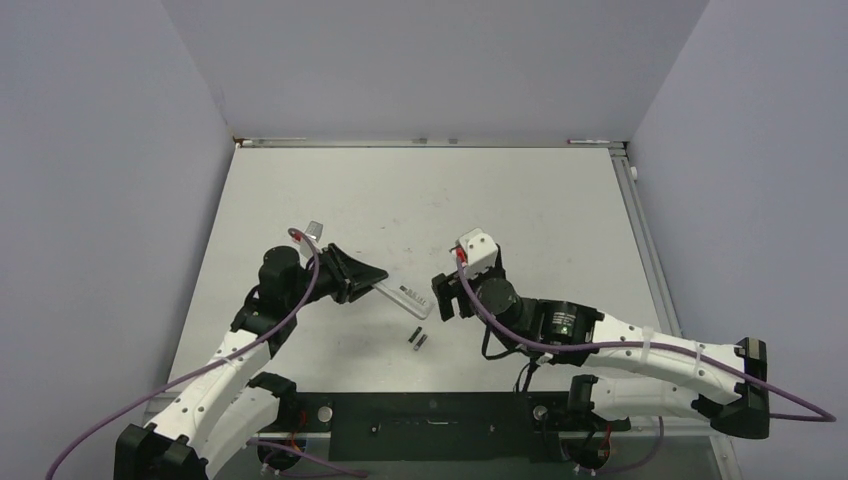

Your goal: Load the batteries into the remote control

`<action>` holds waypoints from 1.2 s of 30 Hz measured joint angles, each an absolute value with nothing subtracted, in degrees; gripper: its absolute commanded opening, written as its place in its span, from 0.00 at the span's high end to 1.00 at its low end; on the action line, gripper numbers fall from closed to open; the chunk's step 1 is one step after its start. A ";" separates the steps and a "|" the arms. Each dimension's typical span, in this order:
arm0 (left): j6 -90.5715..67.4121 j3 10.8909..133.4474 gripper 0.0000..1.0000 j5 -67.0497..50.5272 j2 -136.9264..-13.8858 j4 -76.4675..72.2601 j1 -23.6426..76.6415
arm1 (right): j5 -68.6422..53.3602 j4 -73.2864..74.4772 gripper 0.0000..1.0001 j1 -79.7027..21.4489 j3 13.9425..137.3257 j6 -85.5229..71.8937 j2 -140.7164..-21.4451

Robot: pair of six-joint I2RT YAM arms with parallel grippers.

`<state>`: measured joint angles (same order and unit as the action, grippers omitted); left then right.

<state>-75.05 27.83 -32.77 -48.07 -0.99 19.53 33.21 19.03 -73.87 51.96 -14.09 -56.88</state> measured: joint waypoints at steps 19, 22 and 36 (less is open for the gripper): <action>-78.50 21.19 1.00 -31.48 -43.33 -20.64 18.94 | -0.23 11.62 0.25 -50.13 42.04 -50.96 -51.24; -80.23 20.36 1.00 -31.29 -43.35 -23.49 18.94 | -3.66 6.11 0.25 -49.30 38.28 -55.13 -49.82; -85.49 19.09 1.00 -30.63 -43.38 -32.73 18.90 | -11.64 -19.09 0.30 -49.04 28.95 -68.20 -50.48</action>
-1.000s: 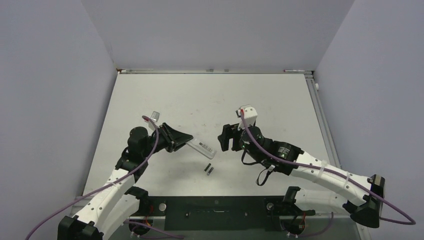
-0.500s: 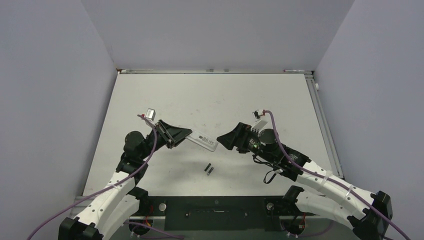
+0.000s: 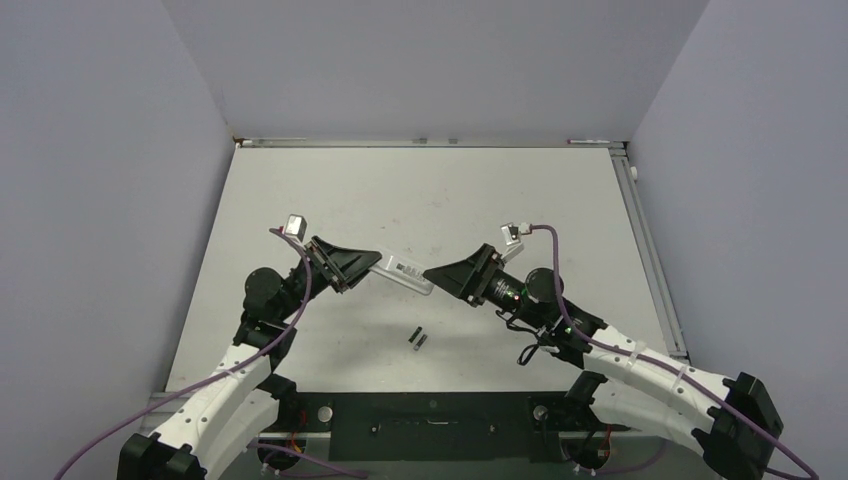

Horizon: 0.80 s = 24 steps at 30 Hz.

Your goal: Load the batteries into the remote control

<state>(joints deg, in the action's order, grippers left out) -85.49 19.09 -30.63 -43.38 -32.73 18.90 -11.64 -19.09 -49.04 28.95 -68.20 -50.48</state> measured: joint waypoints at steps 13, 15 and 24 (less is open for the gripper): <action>-87.90 18.87 1.00 -30.20 -43.72 -36.56 18.92 | -14.72 -32.01 0.51 -49.04 28.95 -72.75 -58.39; -87.94 18.87 1.00 -30.17 -43.72 -36.73 19.00 | -15.05 -33.39 0.55 -49.04 28.95 -72.99 -58.85; -88.33 18.87 1.00 -28.75 -43.79 -37.76 19.46 | -15.99 -37.65 0.91 -48.66 28.95 -75.40 -61.01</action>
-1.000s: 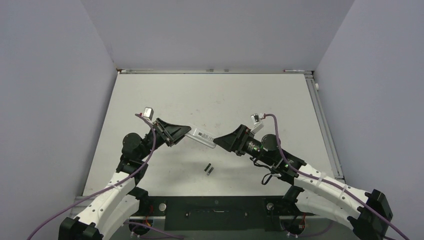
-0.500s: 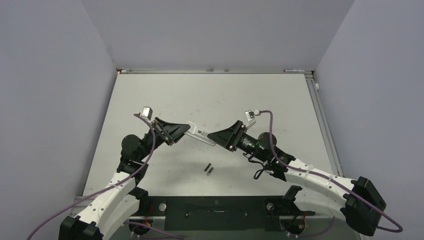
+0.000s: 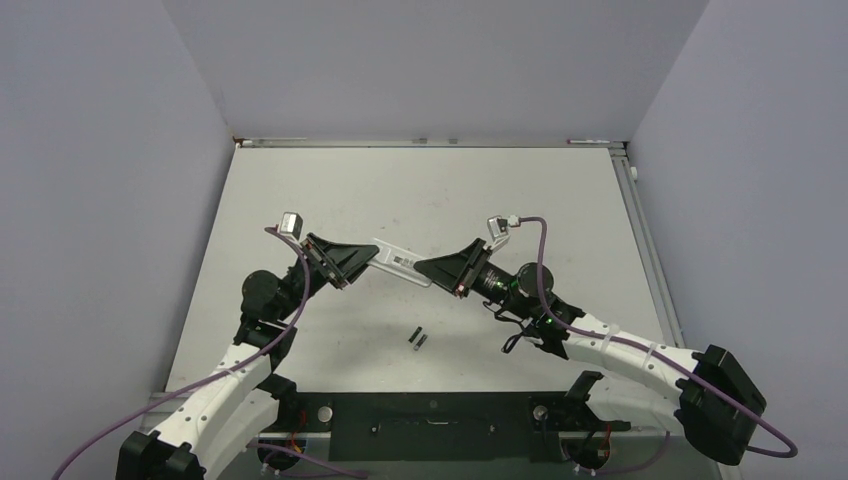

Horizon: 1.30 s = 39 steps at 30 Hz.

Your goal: Load the batteries into the remote control

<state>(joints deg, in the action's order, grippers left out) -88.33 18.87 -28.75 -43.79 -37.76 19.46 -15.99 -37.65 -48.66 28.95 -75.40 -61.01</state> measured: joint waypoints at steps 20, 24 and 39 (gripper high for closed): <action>-84.16 19.77 0.38 -35.38 -45.95 -36.16 20.51 | -18.59 -26.46 0.92 -46.44 30.81 -66.15 -53.04; -83.02 20.99 0.36 -39.13 -47.64 -36.16 20.36 | -21.26 -22.52 0.92 -44.97 32.64 -63.55 -51.53; -79.42 25.21 0.42 -50.87 -50.78 -36.91 19.77 | -34.35 -10.48 0.92 -42.39 40.91 -54.35 -51.86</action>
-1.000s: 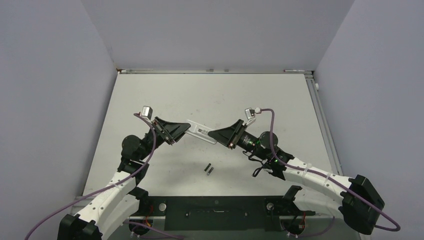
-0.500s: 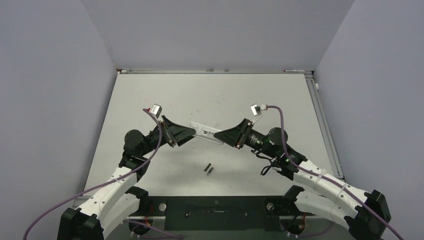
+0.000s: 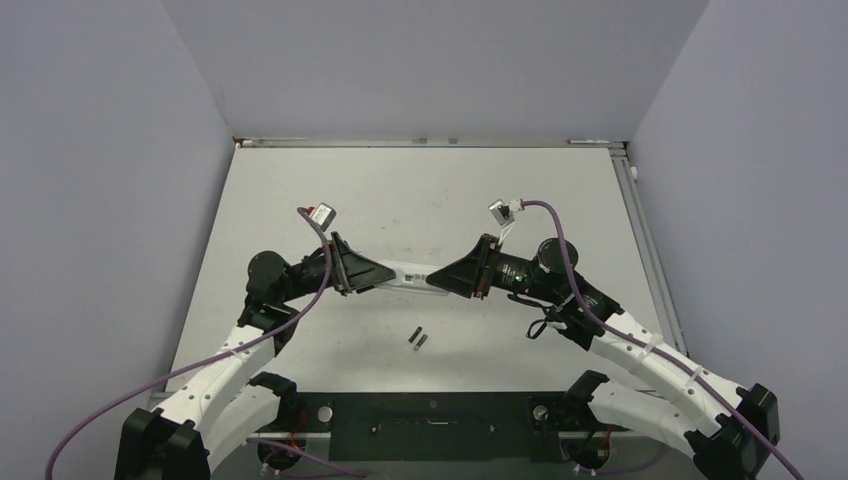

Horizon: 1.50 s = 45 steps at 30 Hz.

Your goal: Load the batteries into the remote control

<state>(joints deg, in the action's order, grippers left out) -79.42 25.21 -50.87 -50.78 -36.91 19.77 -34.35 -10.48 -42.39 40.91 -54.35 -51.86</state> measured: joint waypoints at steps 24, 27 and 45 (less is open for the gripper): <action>-79.85 25.19 0.72 -55.79 -51.16 -43.22 22.85 | -38.28 -12.43 0.92 -42.04 41.25 -55.94 -54.50; -80.38 25.15 0.69 -55.79 -51.31 -43.88 22.90 | -38.44 -12.40 0.92 -41.95 41.25 -56.10 -54.33; -84.64 24.99 0.65 -55.83 -52.05 -49.82 23.22 | -38.41 -12.75 0.92 -41.17 40.25 -56.47 -51.94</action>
<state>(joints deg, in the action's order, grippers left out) -84.64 24.99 -55.83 -52.05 -49.82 23.22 -38.41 -12.75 -41.17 40.25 -56.47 -51.94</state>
